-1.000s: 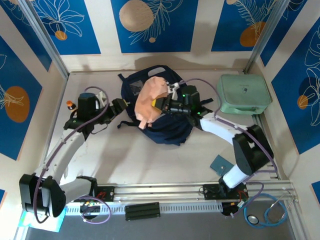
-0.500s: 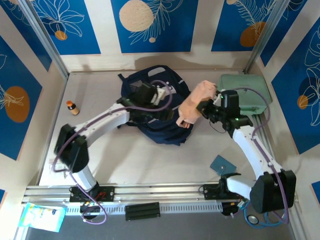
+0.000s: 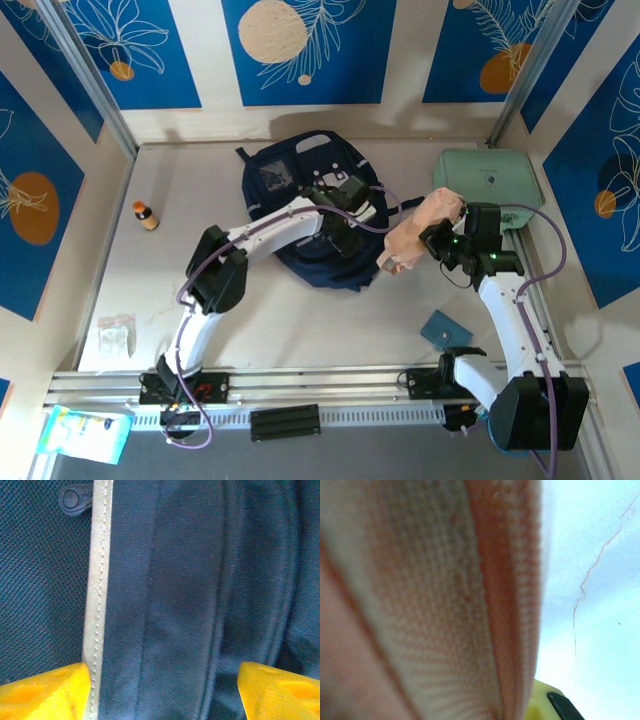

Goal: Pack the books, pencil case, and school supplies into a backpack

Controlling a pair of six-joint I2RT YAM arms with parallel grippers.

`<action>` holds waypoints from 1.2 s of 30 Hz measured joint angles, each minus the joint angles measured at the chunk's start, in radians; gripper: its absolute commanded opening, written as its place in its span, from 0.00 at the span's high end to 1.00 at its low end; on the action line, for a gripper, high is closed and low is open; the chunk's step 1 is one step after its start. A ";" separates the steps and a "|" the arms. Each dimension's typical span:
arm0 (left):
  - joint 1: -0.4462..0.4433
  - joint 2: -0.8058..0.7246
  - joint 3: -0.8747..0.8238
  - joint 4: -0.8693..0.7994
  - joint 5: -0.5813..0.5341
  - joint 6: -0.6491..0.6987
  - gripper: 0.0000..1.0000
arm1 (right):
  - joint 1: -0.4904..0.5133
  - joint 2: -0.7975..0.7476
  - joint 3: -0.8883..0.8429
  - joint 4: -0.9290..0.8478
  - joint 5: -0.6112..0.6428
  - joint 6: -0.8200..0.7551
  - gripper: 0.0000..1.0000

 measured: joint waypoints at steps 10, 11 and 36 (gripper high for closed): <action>-0.016 0.080 0.071 -0.053 -0.094 -0.002 0.54 | -0.004 0.000 0.000 0.001 -0.002 -0.003 0.95; -0.019 0.080 0.074 -0.056 -0.098 -0.003 0.58 | -0.004 0.000 0.000 0.001 -0.002 -0.003 0.95; 0.020 -0.269 -0.019 0.060 -0.093 -0.102 1.00 | 0.216 0.073 -0.039 0.199 -0.142 0.039 0.95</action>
